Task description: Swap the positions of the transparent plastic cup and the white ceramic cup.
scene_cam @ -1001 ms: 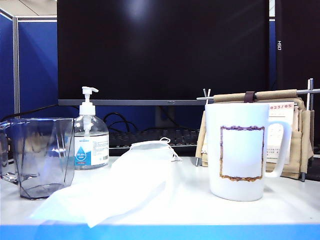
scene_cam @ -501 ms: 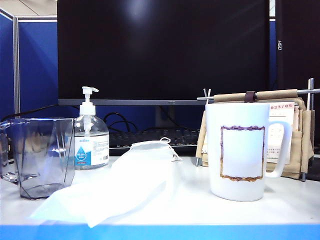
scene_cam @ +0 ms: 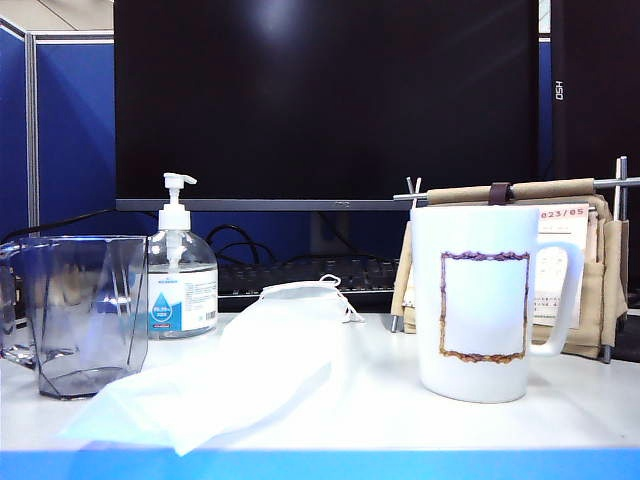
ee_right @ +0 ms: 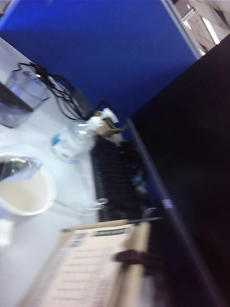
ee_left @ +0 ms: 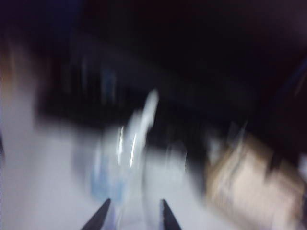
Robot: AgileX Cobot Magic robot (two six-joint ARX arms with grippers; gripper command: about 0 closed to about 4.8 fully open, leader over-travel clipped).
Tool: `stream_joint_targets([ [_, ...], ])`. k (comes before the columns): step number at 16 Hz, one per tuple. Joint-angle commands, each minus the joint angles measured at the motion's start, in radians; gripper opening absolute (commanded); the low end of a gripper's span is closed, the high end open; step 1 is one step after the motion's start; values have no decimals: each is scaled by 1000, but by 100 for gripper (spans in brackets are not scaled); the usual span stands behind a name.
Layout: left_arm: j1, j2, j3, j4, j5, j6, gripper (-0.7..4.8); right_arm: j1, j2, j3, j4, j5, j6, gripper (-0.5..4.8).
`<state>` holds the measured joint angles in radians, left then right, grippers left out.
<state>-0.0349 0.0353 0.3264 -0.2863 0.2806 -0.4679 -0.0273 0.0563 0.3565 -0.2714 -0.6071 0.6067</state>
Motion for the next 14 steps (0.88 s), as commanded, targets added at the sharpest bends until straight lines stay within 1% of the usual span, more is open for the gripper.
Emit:
stream_joint_targets([
  [1,0,161,177,-149,-52,106,139,0,94,94,15,7,-39,118],
  [3,-1,338,278,-262,-8,178,140,-1,175,145,16,6,-40,119],
  [4,-2,425,319,-304,-4,209,142,0,212,167,17,6,-48,122],
  [5,-9,571,371,-366,-56,285,144,0,263,201,17,6,-74,124],
  [7,-9,703,377,-371,-155,319,152,0,285,229,18,6,-100,141],
  [8,-9,769,377,-364,-163,323,153,0,281,238,18,6,-106,149],
  [10,-14,825,377,-372,-126,347,158,0,271,240,16,7,-108,149],
  [11,-24,842,368,-381,-101,361,198,0,271,240,15,9,-113,149],
  [12,-36,842,357,-385,-93,367,225,0,271,240,15,11,-113,149],
  [13,-55,839,339,-402,-109,394,229,0,271,240,15,14,-113,149],
  [14,-63,840,312,-409,-121,401,230,0,271,240,15,24,-113,149],
])
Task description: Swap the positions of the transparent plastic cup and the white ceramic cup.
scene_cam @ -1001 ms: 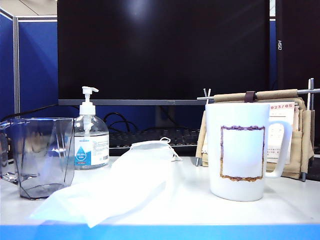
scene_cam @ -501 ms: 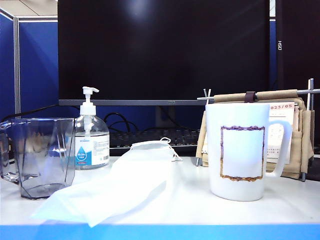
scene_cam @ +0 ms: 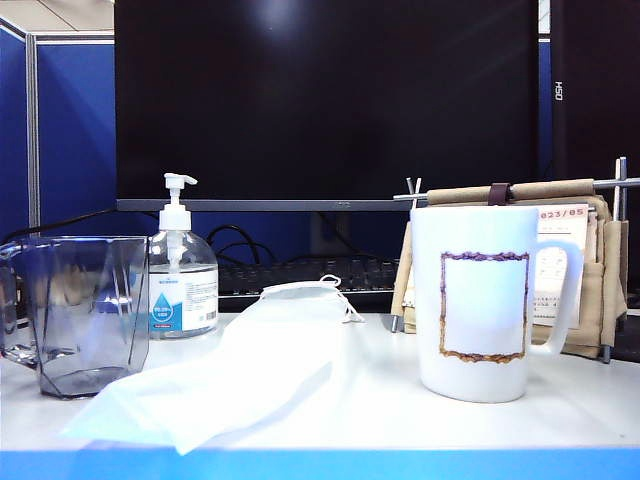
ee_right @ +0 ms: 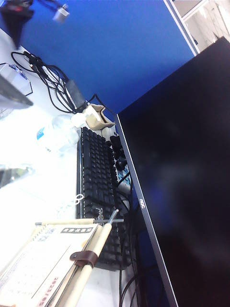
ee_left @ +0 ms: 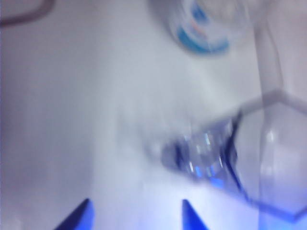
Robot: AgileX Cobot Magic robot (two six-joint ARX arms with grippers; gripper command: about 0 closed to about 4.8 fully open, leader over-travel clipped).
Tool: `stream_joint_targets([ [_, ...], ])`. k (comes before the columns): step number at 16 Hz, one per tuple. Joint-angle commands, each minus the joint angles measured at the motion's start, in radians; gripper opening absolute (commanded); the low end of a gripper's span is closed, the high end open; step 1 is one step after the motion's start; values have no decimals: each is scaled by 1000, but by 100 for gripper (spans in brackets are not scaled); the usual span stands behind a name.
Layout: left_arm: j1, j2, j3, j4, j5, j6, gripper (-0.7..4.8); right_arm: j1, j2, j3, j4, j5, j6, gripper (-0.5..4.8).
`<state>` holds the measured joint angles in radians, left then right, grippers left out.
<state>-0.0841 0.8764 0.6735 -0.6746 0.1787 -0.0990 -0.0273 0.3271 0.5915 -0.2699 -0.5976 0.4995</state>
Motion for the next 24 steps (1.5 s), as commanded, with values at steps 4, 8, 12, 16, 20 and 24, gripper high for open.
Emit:
stream_joint_targets([
  [4,-25,-1,-74,20,16,40,243,0,0,4,13,24,-30,149],
  [8,-108,7,-78,90,-39,66,243,0,0,4,13,49,-30,149],
  [12,-162,61,-90,146,-124,66,243,1,0,5,12,45,-29,149],
  [16,-162,176,-94,226,-159,66,243,0,0,5,11,45,-30,149],
  [20,-162,230,-95,307,-156,65,242,0,0,4,-26,46,-61,149],
  [24,-162,234,-95,377,-157,66,230,0,0,4,-40,46,-64,149],
])
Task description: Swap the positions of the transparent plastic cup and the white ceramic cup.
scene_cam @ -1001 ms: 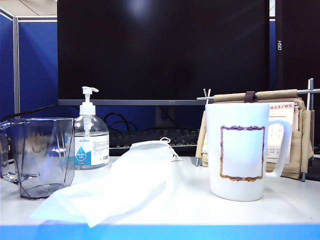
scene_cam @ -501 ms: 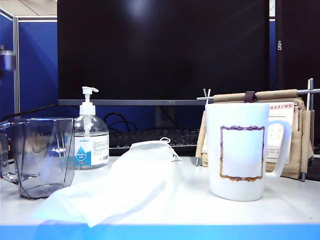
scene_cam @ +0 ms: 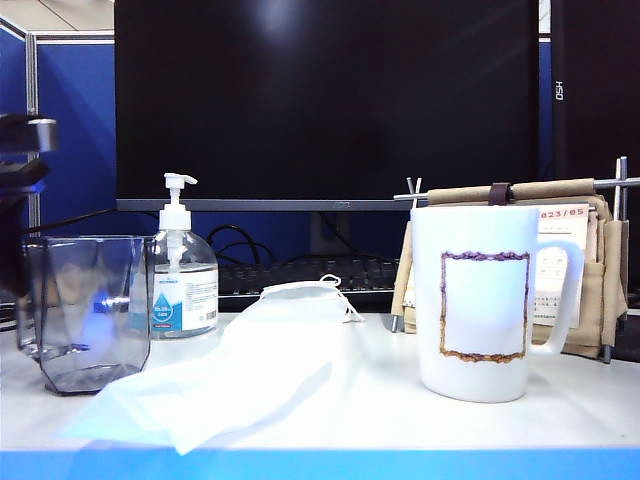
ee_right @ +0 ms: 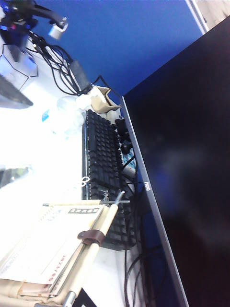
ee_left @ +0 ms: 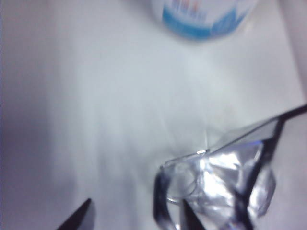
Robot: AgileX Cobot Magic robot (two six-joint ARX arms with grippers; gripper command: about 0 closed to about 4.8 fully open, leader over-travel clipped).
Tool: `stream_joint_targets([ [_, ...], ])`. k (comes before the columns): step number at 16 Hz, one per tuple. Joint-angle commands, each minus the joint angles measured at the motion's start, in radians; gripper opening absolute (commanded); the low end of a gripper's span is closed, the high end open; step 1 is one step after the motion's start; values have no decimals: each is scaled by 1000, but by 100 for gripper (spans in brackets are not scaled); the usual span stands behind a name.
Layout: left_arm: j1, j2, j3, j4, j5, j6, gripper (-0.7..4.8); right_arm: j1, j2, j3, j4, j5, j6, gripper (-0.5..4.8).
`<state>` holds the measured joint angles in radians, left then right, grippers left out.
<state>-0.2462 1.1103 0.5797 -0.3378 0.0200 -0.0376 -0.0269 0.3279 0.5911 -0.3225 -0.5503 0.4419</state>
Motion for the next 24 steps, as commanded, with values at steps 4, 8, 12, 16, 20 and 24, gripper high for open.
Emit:
stream_joint_targets([
  [4,0,94,-1,87,3,21,176,0,-1,5,13,-1,-6,149],
  [8,0,228,0,162,3,31,176,0,-1,5,13,-1,-10,149],
  [12,0,239,0,246,3,31,174,0,-1,5,12,2,-27,149],
  [16,0,246,0,344,35,84,173,0,0,5,12,2,-27,149],
  [20,0,303,0,411,56,90,74,0,-1,5,11,2,-26,149],
  [24,1,348,0,474,116,92,57,0,-1,5,11,2,-27,149],
])
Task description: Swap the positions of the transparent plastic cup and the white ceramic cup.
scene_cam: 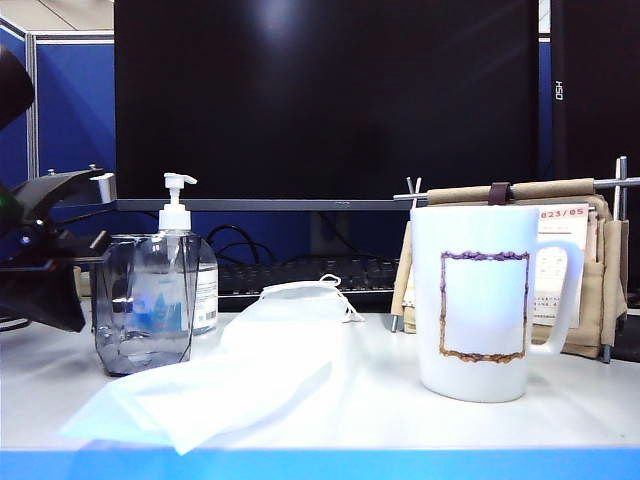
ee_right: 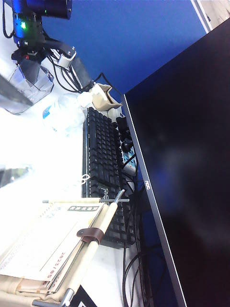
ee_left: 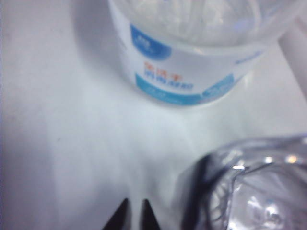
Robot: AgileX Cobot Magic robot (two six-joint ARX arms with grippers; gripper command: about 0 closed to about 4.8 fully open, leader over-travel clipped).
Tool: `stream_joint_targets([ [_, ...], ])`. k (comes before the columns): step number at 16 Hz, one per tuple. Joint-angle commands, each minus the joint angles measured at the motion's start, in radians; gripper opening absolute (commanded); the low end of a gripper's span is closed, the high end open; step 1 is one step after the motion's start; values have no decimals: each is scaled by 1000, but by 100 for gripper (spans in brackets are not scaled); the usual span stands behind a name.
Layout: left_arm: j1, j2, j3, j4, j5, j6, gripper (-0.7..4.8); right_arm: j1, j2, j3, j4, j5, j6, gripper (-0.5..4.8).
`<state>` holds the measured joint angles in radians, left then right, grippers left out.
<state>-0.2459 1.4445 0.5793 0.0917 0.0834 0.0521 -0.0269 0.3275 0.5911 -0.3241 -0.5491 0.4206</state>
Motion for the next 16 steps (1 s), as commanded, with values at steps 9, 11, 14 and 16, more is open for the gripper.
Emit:
stream_joint_targets([
  [9,0,42,0,155,82,241,95,0,-1,5,5,1,-5,149],
  [11,1,53,0,196,122,298,109,0,-1,5,5,1,-5,149],
  [14,1,142,1,253,185,304,121,0,-1,5,-1,1,-5,149],
  [16,1,170,1,253,191,303,121,0,-1,5,-19,2,-6,149],
])
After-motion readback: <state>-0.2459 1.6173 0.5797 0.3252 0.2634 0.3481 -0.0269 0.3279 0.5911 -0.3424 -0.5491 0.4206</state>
